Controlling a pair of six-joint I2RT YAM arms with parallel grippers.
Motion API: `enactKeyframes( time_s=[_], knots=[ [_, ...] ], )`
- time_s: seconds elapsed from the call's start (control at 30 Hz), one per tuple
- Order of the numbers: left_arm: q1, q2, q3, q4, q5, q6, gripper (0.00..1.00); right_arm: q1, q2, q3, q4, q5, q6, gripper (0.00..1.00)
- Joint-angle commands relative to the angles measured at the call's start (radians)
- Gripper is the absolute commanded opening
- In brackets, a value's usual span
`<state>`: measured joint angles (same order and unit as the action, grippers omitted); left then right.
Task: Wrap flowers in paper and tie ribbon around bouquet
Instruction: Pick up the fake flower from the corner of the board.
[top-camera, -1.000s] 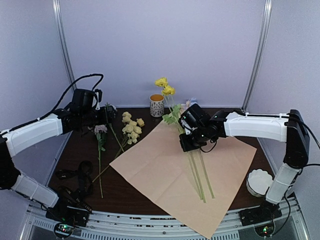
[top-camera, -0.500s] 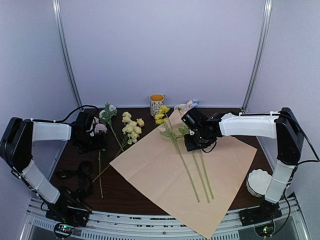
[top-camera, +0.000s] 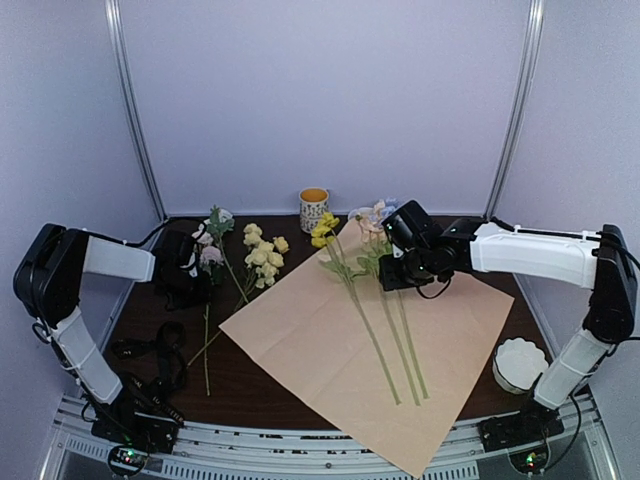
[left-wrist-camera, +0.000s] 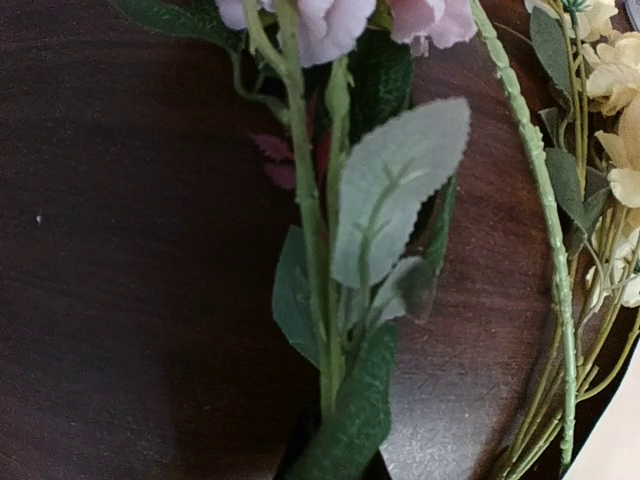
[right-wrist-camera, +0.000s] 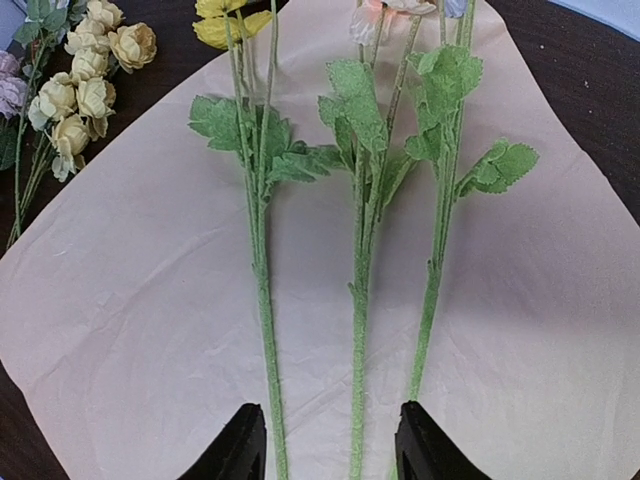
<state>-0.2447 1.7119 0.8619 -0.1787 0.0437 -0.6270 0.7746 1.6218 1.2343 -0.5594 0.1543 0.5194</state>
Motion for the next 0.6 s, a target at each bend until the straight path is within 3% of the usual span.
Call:
enactKeyframes(
  time_s=[0.0,0.17,0.27,0.37,0.47,0.57],
  knots=[
    [0.003,-0.052,-0.013,0.005,-0.043,-0.016,0.0,0.005,-0.028,-0.004,0.001,0.018,-0.025,0.46],
    [0.003,-0.258,-0.048,-0.008,-0.194,-0.014,0.0,0.007,-0.072,-0.002,-0.007,0.034,-0.036,0.46],
    [0.003,-0.407,-0.017,-0.074,-0.379,0.041,0.0,0.008,-0.106,-0.015,0.005,0.04,-0.043,0.46],
    [0.002,-0.583,-0.004,-0.058,-0.463,0.116,0.0,0.014,-0.149,-0.038,0.051,0.017,-0.069,0.46],
    [-0.003,-0.731,-0.019,0.028,-0.403,0.182,0.0,0.021,-0.201,-0.073,0.131,-0.04,-0.119,0.46],
    [-0.035,-0.838,-0.048,0.163,-0.188,0.217,0.0,0.045,-0.273,-0.121,0.26,-0.129,-0.178,0.47]
  ],
)
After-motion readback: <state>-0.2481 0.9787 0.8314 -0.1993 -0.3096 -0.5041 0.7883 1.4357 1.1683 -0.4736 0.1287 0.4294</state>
